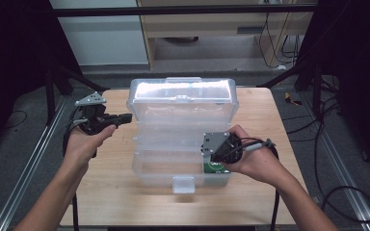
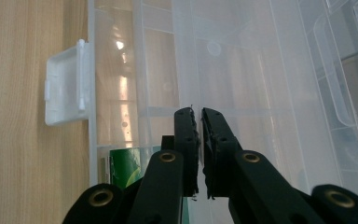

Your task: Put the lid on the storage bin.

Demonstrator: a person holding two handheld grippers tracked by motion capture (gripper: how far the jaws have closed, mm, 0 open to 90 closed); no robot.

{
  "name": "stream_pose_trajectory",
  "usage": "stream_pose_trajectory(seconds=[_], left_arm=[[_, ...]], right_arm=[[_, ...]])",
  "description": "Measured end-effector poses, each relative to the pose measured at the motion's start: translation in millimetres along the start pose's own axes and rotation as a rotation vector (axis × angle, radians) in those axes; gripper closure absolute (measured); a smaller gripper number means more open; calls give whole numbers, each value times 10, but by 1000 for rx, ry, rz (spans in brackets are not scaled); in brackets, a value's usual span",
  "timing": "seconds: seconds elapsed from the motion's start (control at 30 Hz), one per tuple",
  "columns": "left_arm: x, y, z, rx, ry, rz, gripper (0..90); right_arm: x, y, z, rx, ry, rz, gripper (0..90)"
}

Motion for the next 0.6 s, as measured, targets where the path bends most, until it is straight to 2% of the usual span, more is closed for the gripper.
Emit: stream_pose_trajectory(seconds=[0.3, 0.4, 0.6], left_arm=[[-1, 35, 25, -12, -13, 5, 900], [-5, 31, 0, -20, -10, -10, 900], [-57, 46, -23, -22, -14, -11, 900]], right_arm=[[-21, -38, 2, 0, 0, 0, 848], [-21, -62, 9, 8, -2, -3, 847], [-37, -89, 14, 14, 3, -2, 848]])
Point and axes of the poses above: each handheld gripper's, and its own axes: z roughly forward along the jaws, x roughly out of its top, y roughly to its right, the point moved 6 cm from there along z, roughly forward along the jaws, and after that the axes turned 3 degrees about z, right-handed, at the moved point
